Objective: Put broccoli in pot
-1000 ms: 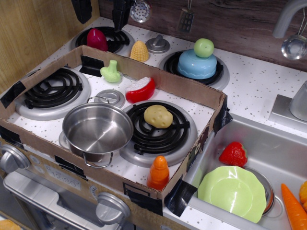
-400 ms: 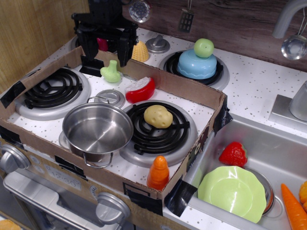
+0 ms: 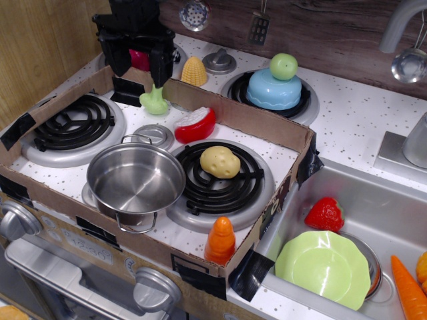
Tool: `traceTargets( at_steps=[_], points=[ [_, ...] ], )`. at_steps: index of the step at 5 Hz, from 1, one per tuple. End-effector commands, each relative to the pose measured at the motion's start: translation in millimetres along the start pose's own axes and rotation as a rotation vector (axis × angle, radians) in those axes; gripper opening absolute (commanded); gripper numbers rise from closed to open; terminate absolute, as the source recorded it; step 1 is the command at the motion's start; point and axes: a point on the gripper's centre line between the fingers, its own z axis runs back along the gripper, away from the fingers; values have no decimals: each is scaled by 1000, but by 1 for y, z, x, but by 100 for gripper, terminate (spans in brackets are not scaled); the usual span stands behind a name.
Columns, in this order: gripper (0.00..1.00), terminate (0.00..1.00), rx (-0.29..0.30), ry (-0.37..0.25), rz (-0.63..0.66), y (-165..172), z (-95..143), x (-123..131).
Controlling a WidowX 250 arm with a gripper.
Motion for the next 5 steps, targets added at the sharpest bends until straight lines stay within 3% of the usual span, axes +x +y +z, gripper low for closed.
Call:
traceTargets(
  at_steps=[1,5],
  points=[
    [100,0,5,-26,-91,15,-7,28],
    [100,0,23,-4,-33,9,-31,38]
  ],
)
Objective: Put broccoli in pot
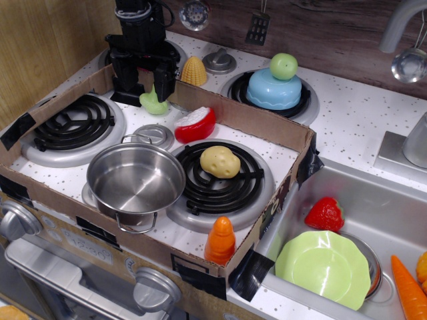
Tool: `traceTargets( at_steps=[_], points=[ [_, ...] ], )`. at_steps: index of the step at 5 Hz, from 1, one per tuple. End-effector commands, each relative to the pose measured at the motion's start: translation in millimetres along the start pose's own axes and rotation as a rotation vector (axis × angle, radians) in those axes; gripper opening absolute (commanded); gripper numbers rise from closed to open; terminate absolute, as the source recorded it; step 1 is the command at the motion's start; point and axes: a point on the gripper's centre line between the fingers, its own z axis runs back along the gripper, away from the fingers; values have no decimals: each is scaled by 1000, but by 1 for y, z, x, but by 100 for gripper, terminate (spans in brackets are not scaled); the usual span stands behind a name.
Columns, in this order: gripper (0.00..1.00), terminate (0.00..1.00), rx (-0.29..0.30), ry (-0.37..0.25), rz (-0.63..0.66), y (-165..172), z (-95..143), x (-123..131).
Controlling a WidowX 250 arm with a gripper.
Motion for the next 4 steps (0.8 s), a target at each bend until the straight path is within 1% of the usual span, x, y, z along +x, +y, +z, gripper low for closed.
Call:
traceTargets(
  at_steps=[1,2,3,4],
  points=[
    [100,0,10,-53,-6,-4,8,27],
    [100,0,34,-62,5,-7,6,29],
    [0,0,42,-72,16,-6,7,27],
    [0,0,69,-90,22,-8,13,26]
  ],
)
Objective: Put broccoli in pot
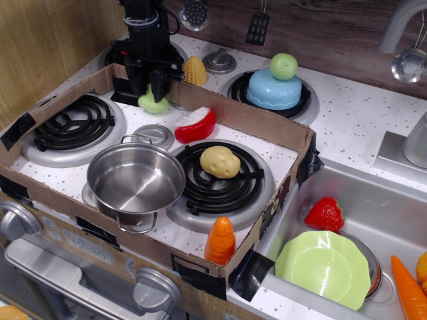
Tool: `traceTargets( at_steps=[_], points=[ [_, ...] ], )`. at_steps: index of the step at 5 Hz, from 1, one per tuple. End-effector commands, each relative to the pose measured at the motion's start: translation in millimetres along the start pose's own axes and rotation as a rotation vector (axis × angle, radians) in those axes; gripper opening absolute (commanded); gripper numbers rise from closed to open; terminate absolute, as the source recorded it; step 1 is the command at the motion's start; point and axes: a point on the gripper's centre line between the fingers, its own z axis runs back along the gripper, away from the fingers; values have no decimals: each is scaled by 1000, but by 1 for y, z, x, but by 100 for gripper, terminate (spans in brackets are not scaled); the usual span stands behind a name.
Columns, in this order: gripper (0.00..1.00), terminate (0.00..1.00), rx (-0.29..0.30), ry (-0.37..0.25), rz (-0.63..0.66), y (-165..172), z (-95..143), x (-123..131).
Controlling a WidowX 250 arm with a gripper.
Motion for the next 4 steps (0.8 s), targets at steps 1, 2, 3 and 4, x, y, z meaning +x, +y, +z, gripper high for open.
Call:
traceTargets(
  at_steps=[1,2,3,4],
  points=[
    [0,0,64,-108,-1,-10,41,10],
    [0,0,96,-120,17,-13,58,6],
    [0,0,111,-125,42,-11,79,1],
    [0,0,119,-160,80,-7,99,-8]
  ],
)
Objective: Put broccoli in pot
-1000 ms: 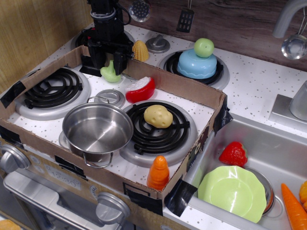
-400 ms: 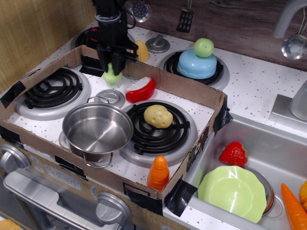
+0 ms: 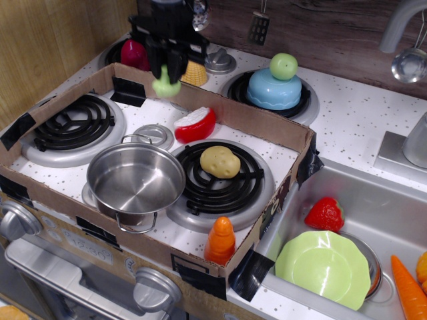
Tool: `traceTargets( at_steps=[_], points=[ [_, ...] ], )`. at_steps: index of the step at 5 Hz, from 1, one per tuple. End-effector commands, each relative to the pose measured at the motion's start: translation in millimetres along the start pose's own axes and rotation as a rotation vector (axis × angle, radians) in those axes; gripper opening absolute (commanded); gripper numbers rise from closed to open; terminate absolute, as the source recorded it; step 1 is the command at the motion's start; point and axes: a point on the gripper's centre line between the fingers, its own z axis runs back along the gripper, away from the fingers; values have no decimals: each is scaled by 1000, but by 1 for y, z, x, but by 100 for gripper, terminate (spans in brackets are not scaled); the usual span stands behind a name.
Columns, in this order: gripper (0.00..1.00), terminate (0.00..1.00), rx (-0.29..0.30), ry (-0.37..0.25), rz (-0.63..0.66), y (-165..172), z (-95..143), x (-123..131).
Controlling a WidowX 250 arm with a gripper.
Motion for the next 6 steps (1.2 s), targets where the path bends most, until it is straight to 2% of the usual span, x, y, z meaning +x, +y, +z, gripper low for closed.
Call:
traceTargets(
  at_steps=[1,2,4,5,6],
  points=[
    [0,0,28,-90,78,19,60,-11],
    [0,0,29,-87,111,15,68,-33],
    [0,0,24,-64,158,-20,74,-73],
    [0,0,30,-77,159,-31,71,-84],
    [0,0,-4,-79,186,-42,62,-97]
  ],
)
